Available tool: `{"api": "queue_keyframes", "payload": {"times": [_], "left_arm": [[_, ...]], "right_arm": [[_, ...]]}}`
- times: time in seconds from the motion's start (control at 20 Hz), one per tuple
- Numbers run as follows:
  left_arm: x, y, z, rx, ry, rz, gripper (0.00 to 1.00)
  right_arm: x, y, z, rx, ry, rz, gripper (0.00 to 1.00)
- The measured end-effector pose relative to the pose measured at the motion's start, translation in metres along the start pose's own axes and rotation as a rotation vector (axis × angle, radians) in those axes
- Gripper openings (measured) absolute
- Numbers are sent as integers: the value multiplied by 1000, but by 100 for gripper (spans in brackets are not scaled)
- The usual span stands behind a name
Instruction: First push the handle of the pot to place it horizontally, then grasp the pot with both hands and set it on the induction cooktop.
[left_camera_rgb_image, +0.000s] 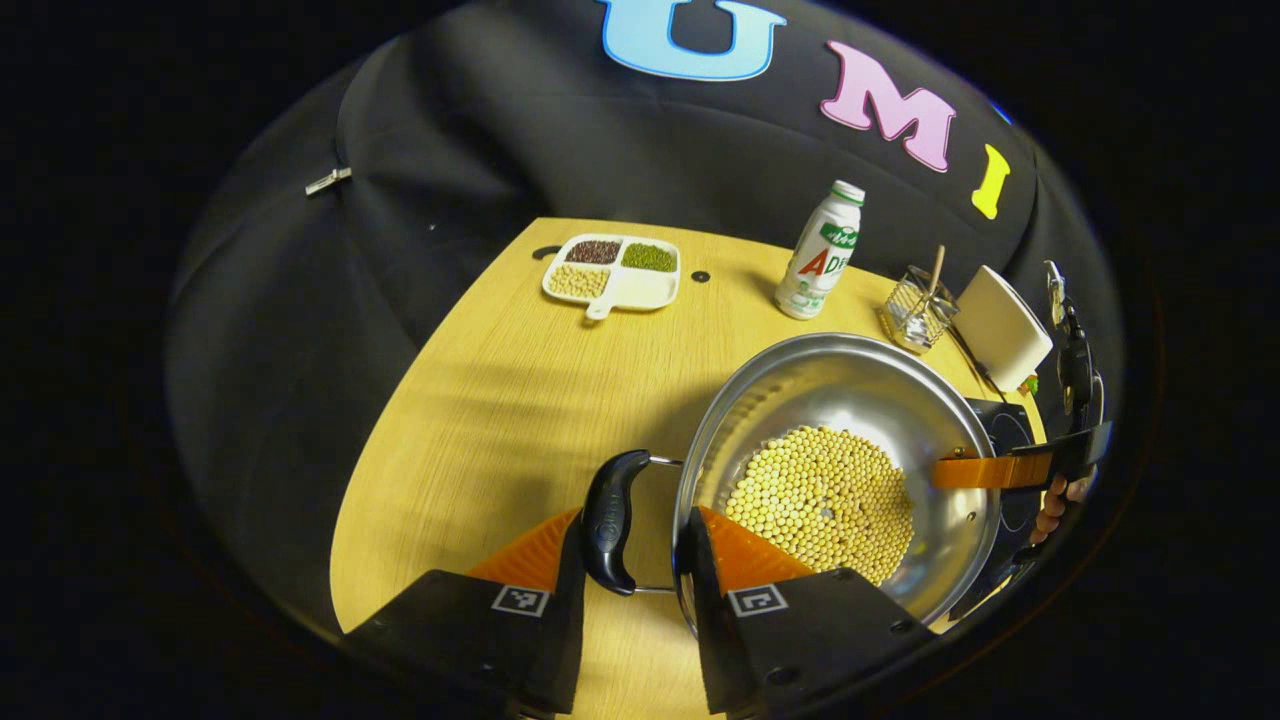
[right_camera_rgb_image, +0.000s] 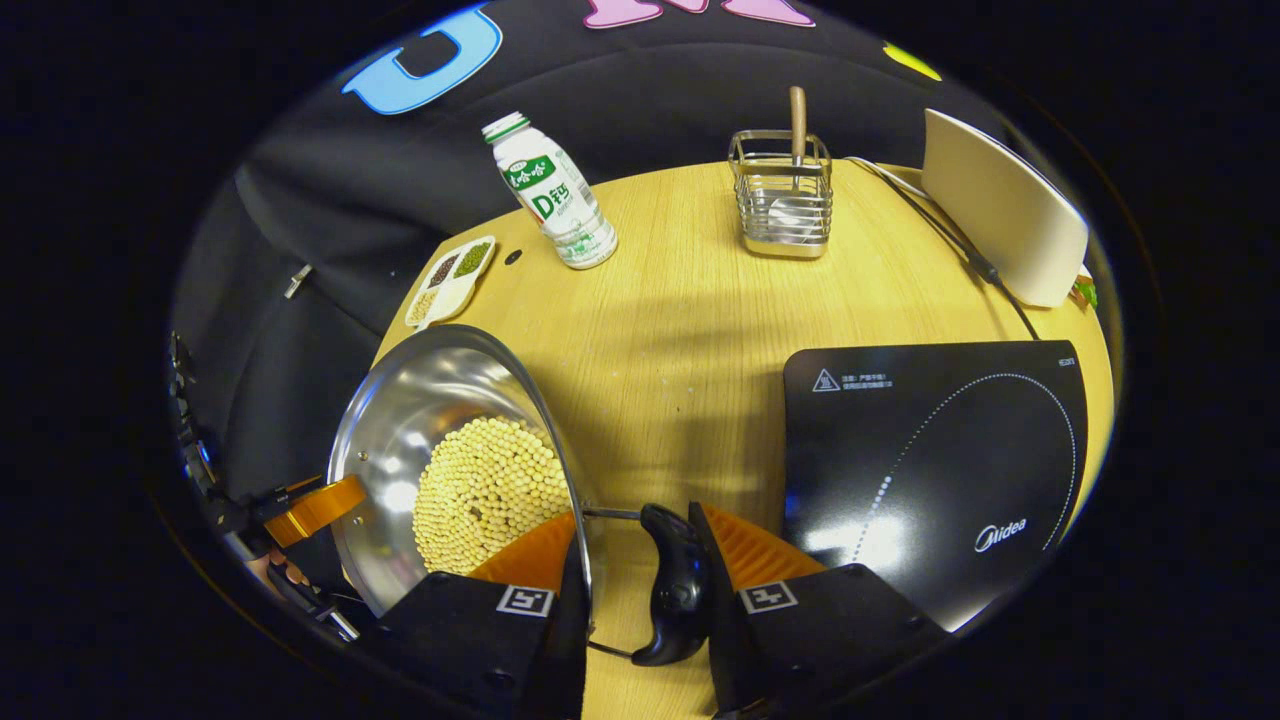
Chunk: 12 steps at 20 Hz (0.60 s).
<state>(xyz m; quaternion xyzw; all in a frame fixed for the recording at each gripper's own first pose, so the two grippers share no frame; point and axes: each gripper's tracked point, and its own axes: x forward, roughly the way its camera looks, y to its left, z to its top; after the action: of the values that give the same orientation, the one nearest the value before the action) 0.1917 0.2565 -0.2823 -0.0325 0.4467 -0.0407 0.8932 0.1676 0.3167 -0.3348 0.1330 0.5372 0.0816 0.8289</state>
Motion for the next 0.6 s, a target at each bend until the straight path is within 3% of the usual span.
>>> {"api": "queue_keyframes", "payload": {"times": [0.3, 0.6], "left_arm": [[-34, -47, 4, 28, -24, -16, 50], [-45, -124, 5, 92, -33, -52, 49]], "right_arm": [[-50, -31, 8, -17, -26, 1, 52], [-95, -100, 11, 16, -41, -15, 52]]}}
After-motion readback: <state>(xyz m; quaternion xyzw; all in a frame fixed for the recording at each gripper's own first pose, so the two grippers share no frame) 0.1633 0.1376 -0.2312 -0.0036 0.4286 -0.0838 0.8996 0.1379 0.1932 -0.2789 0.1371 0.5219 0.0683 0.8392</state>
